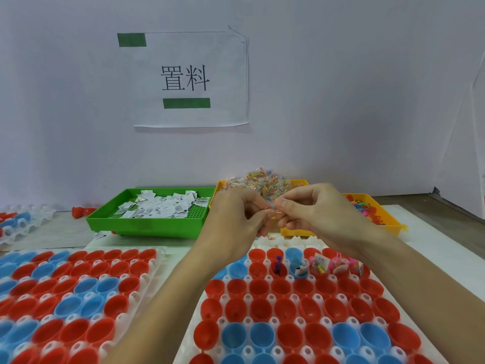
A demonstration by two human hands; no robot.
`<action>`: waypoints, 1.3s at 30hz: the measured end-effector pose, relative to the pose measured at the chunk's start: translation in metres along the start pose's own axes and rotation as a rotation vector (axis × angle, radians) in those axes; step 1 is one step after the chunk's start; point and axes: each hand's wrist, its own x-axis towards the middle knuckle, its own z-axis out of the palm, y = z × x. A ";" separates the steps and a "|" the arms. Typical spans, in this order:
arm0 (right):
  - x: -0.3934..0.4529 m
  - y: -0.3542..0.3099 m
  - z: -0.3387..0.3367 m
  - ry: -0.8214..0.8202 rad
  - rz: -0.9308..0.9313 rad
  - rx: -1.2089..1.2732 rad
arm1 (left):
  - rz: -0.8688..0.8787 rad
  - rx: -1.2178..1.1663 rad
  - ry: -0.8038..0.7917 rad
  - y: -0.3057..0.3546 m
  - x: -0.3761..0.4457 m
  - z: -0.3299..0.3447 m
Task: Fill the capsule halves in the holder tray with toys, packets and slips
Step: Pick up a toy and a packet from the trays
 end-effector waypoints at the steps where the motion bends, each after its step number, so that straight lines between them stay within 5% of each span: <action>1: 0.000 0.000 -0.001 0.001 -0.001 -0.006 | 0.011 0.017 -0.013 -0.001 0.000 -0.001; 11: -0.002 -0.002 -0.010 -0.081 -0.042 -0.472 | -0.103 0.051 -0.264 -0.008 0.001 -0.021; 21: -0.005 0.004 0.001 -0.284 -0.023 -0.769 | -0.175 0.138 -0.081 -0.025 0.006 -0.056; 39: -0.008 0.010 0.012 -0.349 -0.017 -0.876 | -0.218 0.199 -0.030 -0.026 0.006 -0.062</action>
